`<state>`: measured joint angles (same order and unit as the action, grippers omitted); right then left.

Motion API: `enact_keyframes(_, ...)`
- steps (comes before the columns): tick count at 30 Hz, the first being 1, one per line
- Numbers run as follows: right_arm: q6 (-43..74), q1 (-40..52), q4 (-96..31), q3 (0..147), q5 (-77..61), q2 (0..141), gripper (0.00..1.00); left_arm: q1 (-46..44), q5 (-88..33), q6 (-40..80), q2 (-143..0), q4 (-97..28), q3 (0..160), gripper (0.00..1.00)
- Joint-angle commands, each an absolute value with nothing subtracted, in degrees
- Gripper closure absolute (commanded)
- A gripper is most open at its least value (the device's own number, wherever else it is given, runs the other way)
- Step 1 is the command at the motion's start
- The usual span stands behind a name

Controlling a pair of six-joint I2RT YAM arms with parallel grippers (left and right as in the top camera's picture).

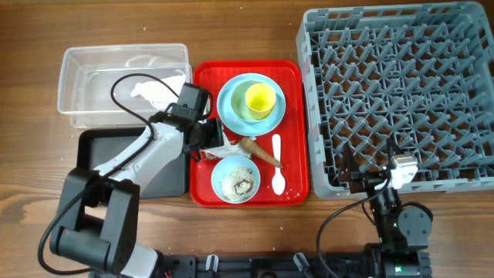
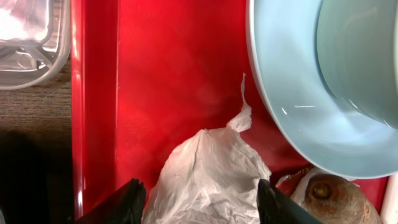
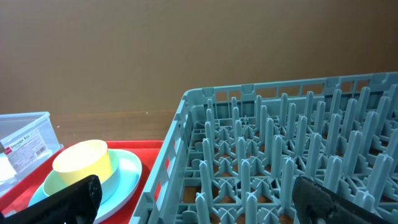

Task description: Sort waste into correct bins and load items into the dishwasher rack

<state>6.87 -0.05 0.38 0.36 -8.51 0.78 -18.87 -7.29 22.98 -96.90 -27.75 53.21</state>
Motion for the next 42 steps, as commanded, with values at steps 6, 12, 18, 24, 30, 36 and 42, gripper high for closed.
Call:
enact_keyframes(6,7.62,-0.23,0.58,0.32,-8.32,0.21,0.00,-18.92,-8.47,24.45,-101.84,-28.80,50.57,0.42)
enact_keyframes(12,7.62,-0.25,0.58,0.32,-8.32,0.21,0.00,-18.92,-8.93,24.86,-103.81,-28.40,50.57,0.44)
enact_keyframes(18,7.60,-0.23,0.58,0.32,-8.32,0.21,0.00,-18.92,-9.13,24.84,-104.27,-27.86,50.57,0.46)
enact_keyframes(24,7.62,-0.25,0.58,0.32,-8.32,0.21,0.00,-18.90,-9.13,24.84,-104.25,-27.83,50.59,0.47)
enact_keyframes(30,7.62,-0.23,0.58,0.32,-8.32,0.21,0.00,-18.85,-9.10,24.53,-102.24,-27.99,50.70,0.45)
enact_keyframes(36,7.62,-0.23,0.58,0.32,-8.32,0.21,0.00,-18.85,-9.10,24.18,-96.86,-28.03,50.70,0.36)
enact_keyframes(42,7.60,-0.23,0.58,0.32,-8.32,0.21,0.00,-18.85,-9.06,23.92,-92.38,-28.05,50.70,0.15)
